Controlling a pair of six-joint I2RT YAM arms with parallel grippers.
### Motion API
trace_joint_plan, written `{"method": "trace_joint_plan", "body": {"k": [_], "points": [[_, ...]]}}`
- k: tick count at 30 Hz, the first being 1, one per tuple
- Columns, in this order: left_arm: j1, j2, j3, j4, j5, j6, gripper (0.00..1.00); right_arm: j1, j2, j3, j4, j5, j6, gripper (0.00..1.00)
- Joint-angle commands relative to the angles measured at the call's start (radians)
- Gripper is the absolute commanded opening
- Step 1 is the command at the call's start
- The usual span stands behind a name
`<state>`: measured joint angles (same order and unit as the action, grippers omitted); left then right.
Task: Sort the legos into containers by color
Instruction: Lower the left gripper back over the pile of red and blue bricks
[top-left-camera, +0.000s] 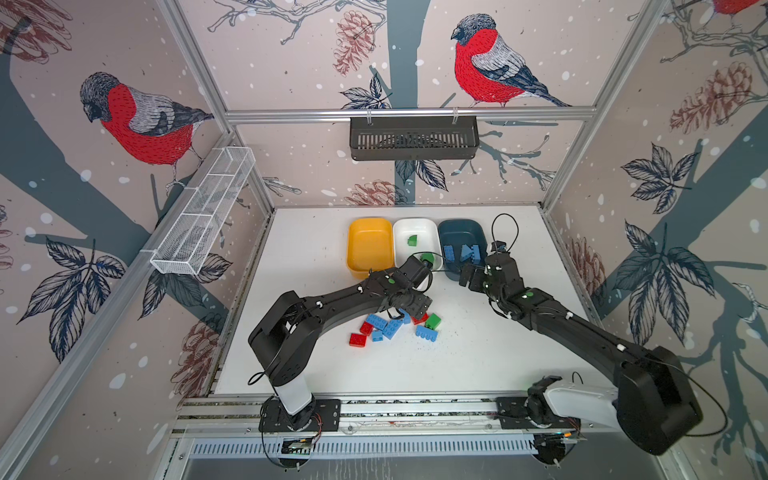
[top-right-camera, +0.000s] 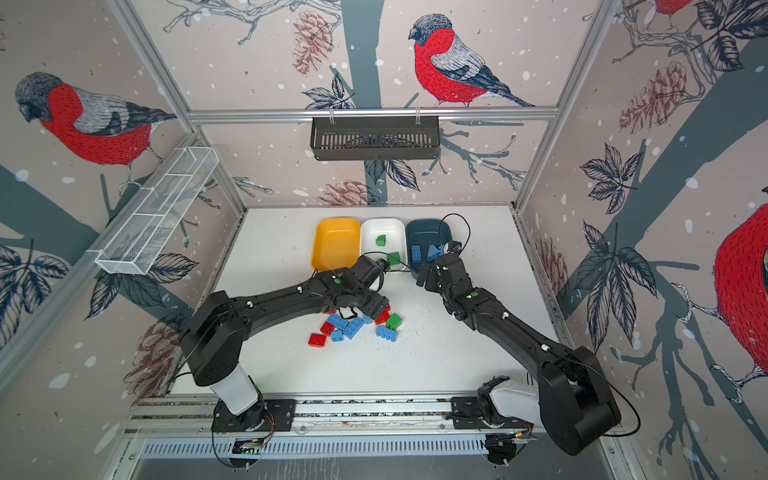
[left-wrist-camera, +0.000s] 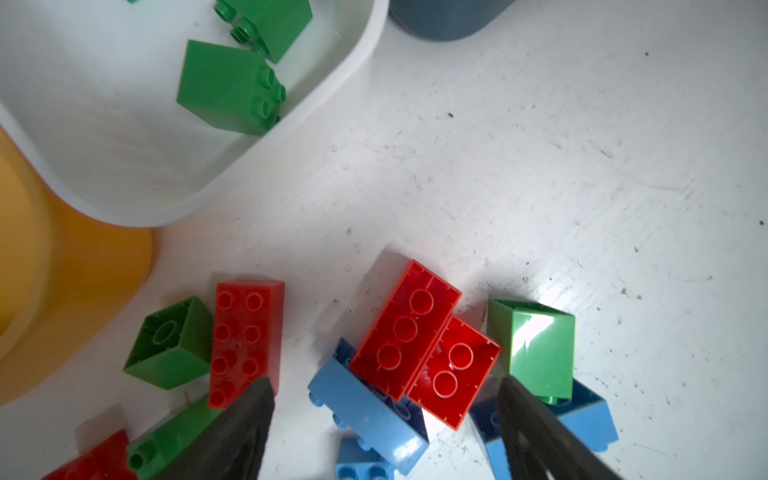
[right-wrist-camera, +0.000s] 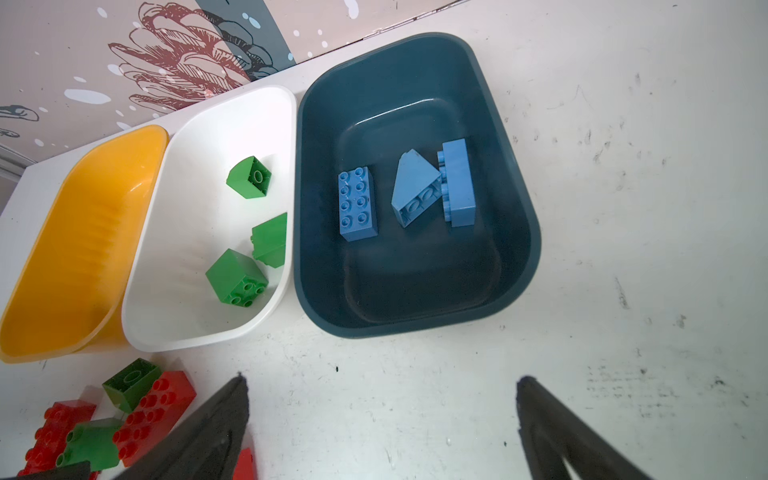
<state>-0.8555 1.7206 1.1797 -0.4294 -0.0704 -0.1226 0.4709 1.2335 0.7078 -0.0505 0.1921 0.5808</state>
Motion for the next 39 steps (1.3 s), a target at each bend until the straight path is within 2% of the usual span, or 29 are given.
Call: {"method": "trace_joint_plan", "body": {"k": [1,3,7,20,39], "points": [[-0.007,0.02,0.007,-0.016,0.049,0.04,0.78,0.005,0.007,0.01,0.023,0.014,0.014,1.0],[-0.014,0.041,0.02,-0.016,0.033,0.054,0.76,0.006,0.009,0.01,0.021,0.013,0.017,1.0],[-0.015,0.091,0.068,-0.019,-0.013,0.044,0.64,0.008,0.007,0.01,0.02,0.016,0.018,1.0],[-0.017,0.199,0.15,-0.002,0.031,0.031,0.74,0.008,0.0,0.005,0.011,0.029,0.018,1.0],[-0.01,0.276,0.17,-0.005,-0.041,-0.018,0.71,0.011,0.004,0.01,0.008,0.027,0.02,1.0]]}}
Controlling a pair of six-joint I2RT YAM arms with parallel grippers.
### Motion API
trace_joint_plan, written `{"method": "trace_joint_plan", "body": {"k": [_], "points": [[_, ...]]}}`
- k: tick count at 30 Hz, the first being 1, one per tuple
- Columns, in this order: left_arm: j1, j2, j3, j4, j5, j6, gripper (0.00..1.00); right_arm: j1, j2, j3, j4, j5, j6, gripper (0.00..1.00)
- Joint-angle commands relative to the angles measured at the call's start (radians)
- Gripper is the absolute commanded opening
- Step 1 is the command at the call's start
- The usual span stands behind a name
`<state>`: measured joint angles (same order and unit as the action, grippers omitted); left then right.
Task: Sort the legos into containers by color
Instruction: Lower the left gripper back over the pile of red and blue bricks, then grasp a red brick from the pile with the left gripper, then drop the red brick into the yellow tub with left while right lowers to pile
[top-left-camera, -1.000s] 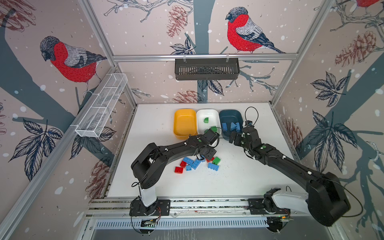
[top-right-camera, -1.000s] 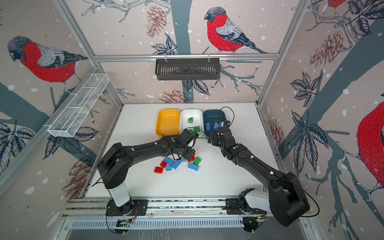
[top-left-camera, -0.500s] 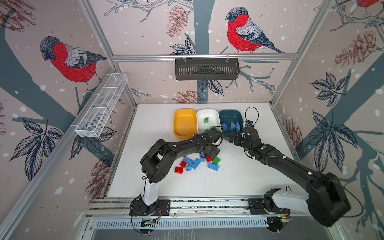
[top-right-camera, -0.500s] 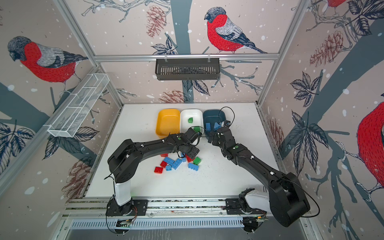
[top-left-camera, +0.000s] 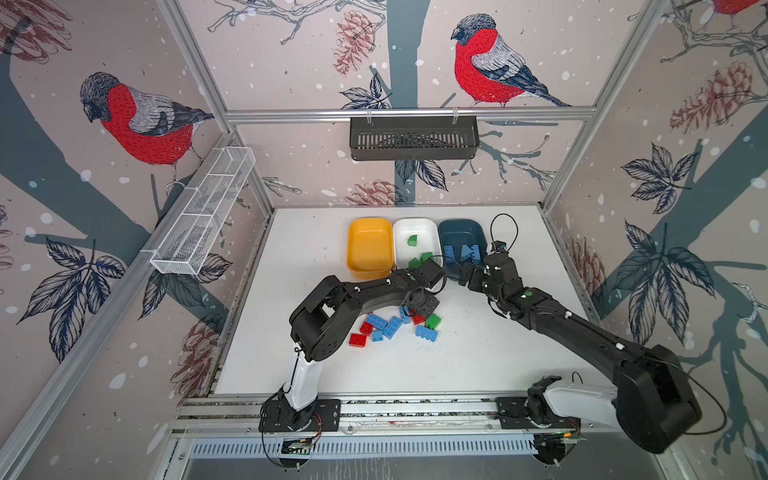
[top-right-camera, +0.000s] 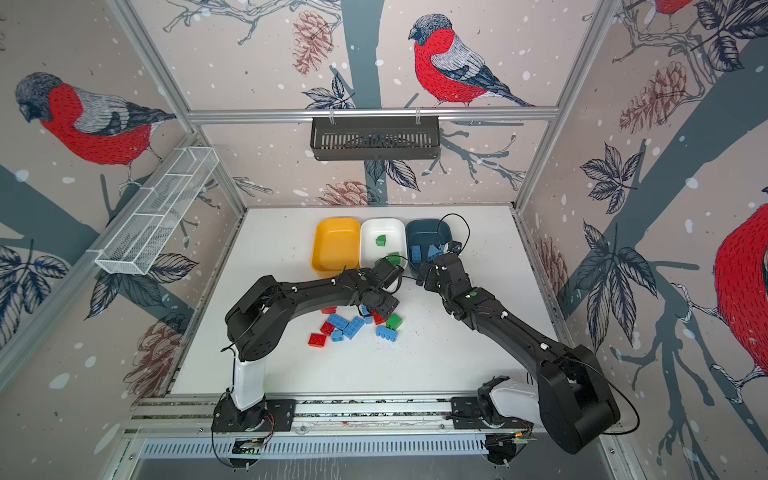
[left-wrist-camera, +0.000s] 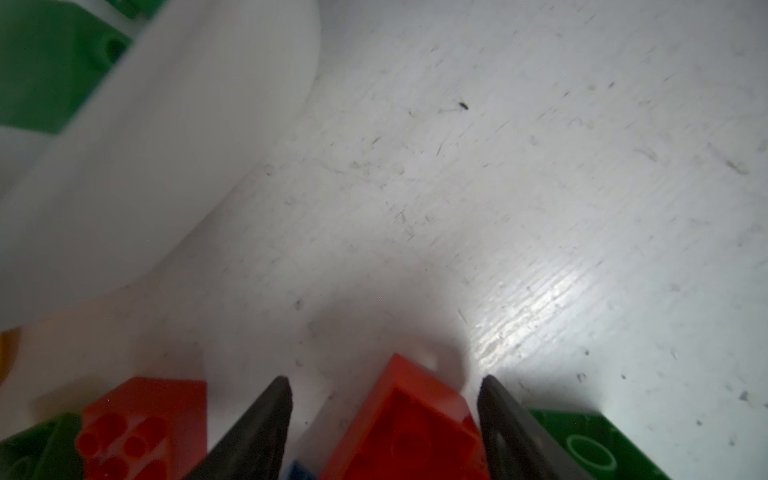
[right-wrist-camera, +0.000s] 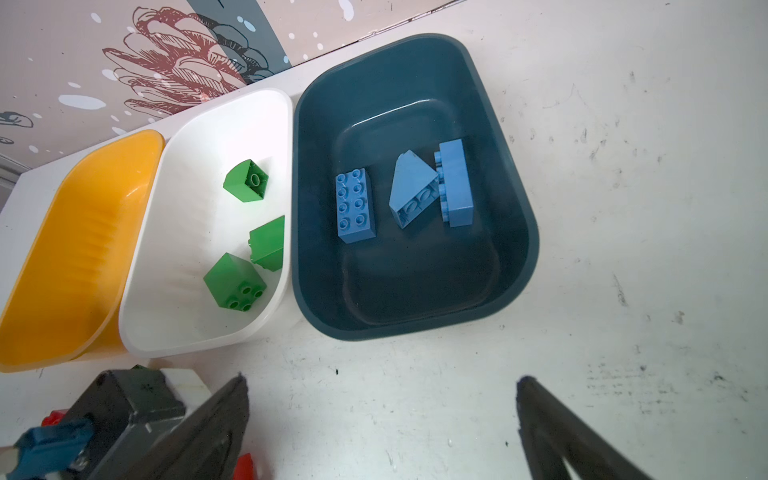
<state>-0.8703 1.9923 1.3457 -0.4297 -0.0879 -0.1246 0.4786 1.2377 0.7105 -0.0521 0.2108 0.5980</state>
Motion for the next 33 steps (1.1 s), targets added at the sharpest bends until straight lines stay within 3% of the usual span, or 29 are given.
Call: {"method": "trace_joint_plan", "body": {"k": [1,11,18,28,33], "points": [[0.008,0.005,0.004,-0.003,-0.023,-0.019,0.71,0.003,0.0,0.007,0.009,0.009,0.004,1.0],[0.054,0.011,-0.023,0.019,0.033,-0.038,0.57,0.007,0.001,0.009,0.009,0.01,0.005,1.0],[0.081,-0.013,-0.044,0.053,0.071,-0.067,0.4,0.009,0.009,0.018,0.008,0.009,0.001,1.0],[0.155,-0.197,-0.132,0.202,0.089,-0.146,0.36,0.126,0.011,0.024,0.079,0.007,-0.115,1.0],[0.24,-0.299,-0.18,0.293,0.024,-0.233,0.35,0.185,0.074,0.047,0.096,-0.015,-0.168,1.0]]}}
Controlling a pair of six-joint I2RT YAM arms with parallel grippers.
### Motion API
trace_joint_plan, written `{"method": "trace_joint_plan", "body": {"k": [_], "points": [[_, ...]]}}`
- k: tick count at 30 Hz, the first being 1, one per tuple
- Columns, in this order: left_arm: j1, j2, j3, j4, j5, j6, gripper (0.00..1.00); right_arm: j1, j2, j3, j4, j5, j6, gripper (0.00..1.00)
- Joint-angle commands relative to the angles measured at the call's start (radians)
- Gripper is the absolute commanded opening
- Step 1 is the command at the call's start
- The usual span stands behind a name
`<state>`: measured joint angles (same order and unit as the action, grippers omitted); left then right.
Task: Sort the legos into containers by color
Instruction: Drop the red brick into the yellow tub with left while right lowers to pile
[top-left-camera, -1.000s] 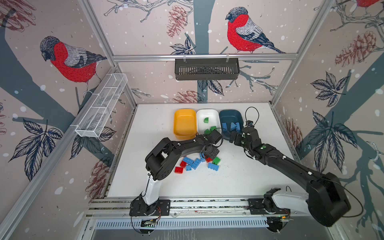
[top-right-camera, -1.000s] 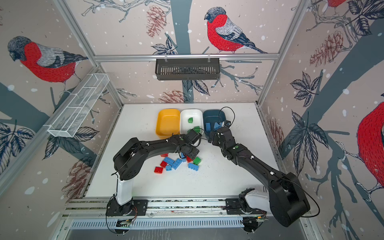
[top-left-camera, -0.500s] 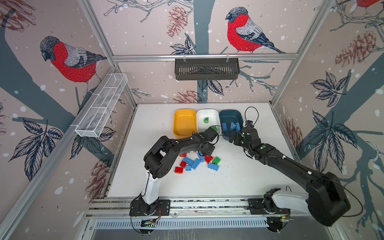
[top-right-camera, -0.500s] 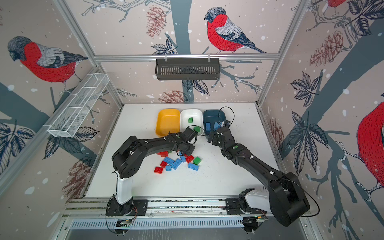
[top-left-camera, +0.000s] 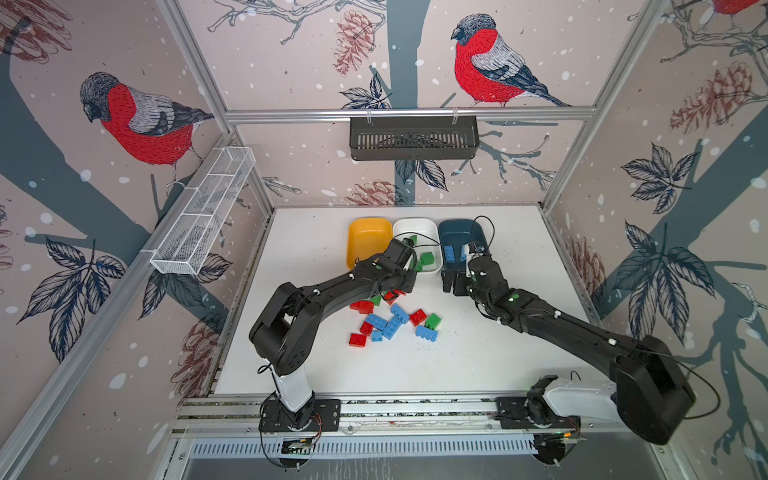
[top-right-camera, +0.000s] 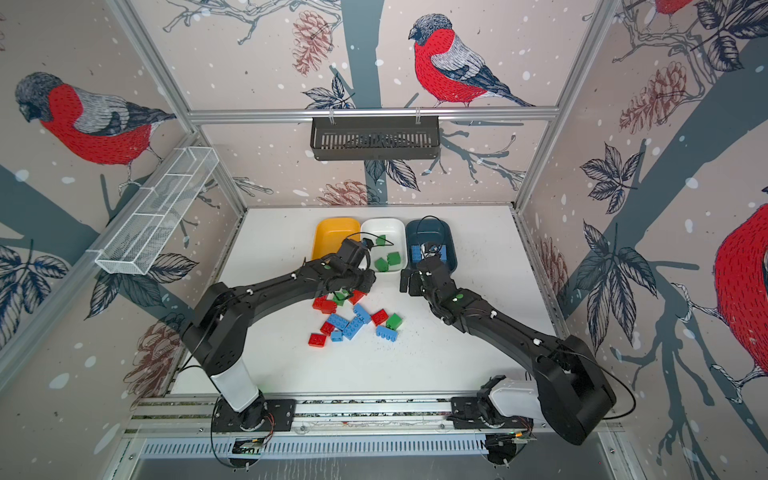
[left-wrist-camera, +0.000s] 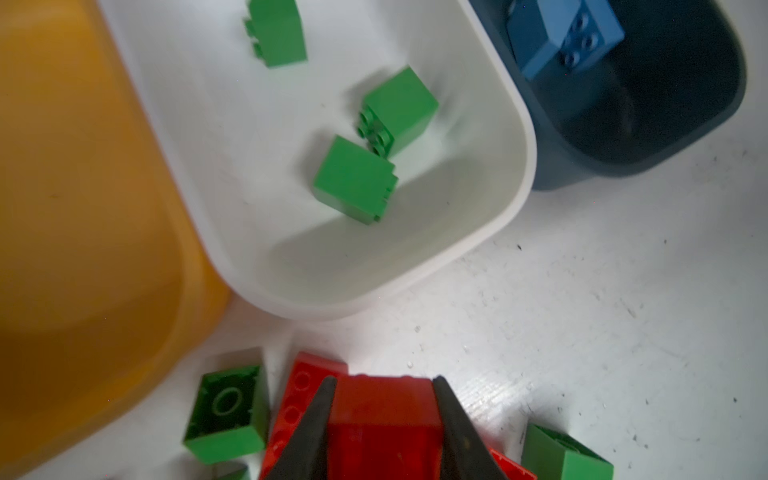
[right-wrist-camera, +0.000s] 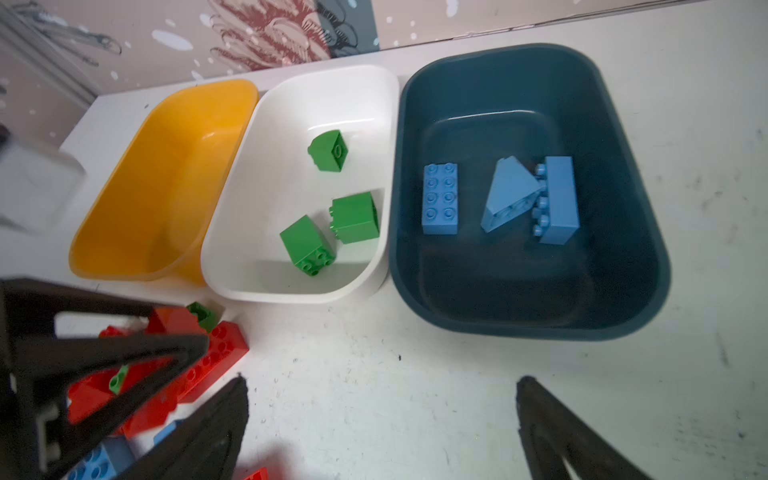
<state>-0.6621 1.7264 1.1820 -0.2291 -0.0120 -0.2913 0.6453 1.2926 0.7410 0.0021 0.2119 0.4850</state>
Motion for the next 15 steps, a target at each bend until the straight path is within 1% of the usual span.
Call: {"method": "trace_joint_plan", "body": {"k": [1,3,5,8,11,14,15], "points": [[0.049,-0.044,-0.023,0.108,-0.081,-0.08,0.35,0.028,0.031,0.023,0.042,-0.019,-0.06,1.0],[0.085,-0.061,-0.032,0.139,-0.155,-0.119,0.35,0.05,0.061,0.041,0.036,-0.024,-0.069,1.0],[0.119,-0.057,-0.023,0.143,-0.207,-0.15,0.35,0.069,0.091,0.06,0.029,-0.038,-0.082,1.0],[0.181,-0.027,0.003,0.142,-0.214,-0.203,0.35,0.104,0.132,0.084,0.021,-0.058,-0.11,0.99],[0.235,0.014,0.037,0.128,-0.198,-0.241,0.35,0.138,0.17,0.11,-0.003,-0.074,-0.136,0.98],[0.267,0.059,0.08,0.115,-0.189,-0.254,0.35,0.16,0.207,0.13,-0.05,-0.074,-0.131,0.96],[0.276,0.075,0.1,0.104,-0.187,-0.254,0.37,0.164,0.217,0.131,-0.066,-0.078,-0.122,0.95]]}}
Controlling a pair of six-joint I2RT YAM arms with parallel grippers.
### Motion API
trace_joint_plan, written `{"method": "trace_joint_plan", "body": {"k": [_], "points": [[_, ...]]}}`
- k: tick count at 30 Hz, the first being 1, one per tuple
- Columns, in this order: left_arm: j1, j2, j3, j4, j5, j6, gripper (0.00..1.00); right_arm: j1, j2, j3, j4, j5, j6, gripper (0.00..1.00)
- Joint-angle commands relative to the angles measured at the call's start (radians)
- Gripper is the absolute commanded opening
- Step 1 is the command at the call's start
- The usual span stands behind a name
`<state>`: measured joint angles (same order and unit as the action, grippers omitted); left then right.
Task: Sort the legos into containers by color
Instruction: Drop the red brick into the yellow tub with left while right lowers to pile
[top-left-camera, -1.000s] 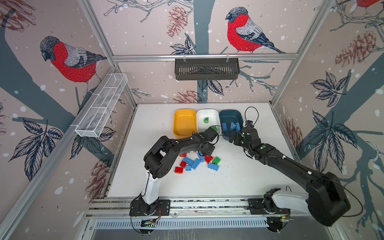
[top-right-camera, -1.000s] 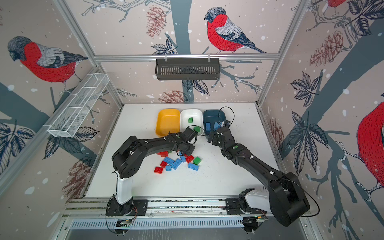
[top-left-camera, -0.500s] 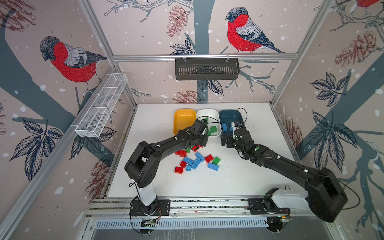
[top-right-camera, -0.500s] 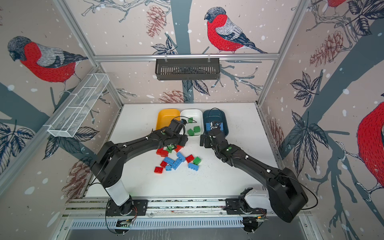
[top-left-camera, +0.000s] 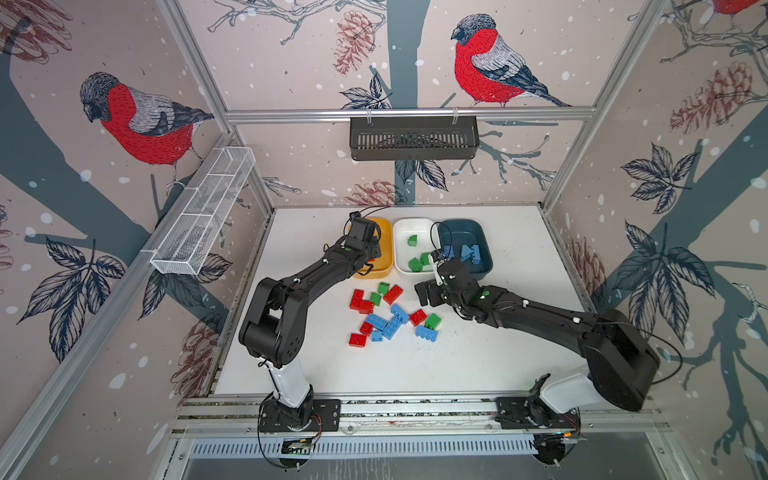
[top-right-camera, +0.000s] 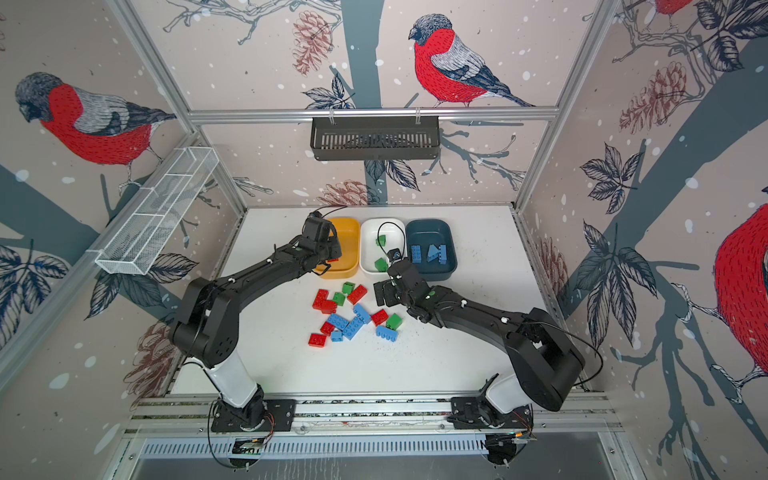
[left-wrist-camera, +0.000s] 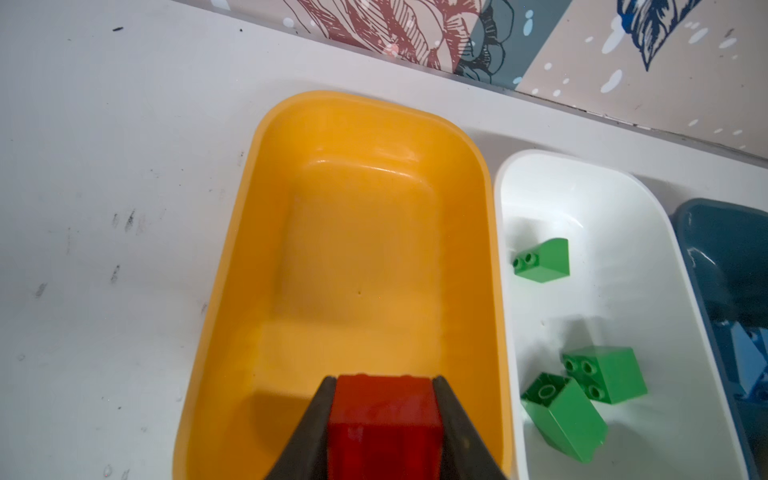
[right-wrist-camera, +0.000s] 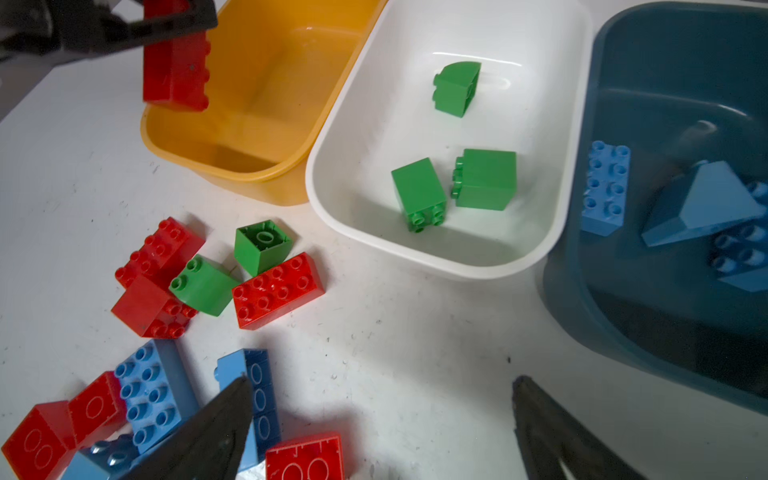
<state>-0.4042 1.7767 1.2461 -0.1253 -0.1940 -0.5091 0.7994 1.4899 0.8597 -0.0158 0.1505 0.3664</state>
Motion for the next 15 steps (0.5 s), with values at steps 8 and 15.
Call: {"method": "trace_joint_plan", "body": {"k": [8,15], "points": [[0.03,0.06,0.111,-0.039,0.017,-0.041,0.75,0.017,-0.004,-0.071,-0.115,-0.112,0.03,0.82],[0.03,0.016,0.069,-0.008,0.058,-0.042,0.88,0.02,-0.025,-0.133,-0.133,-0.248,-0.008,0.78]]}}
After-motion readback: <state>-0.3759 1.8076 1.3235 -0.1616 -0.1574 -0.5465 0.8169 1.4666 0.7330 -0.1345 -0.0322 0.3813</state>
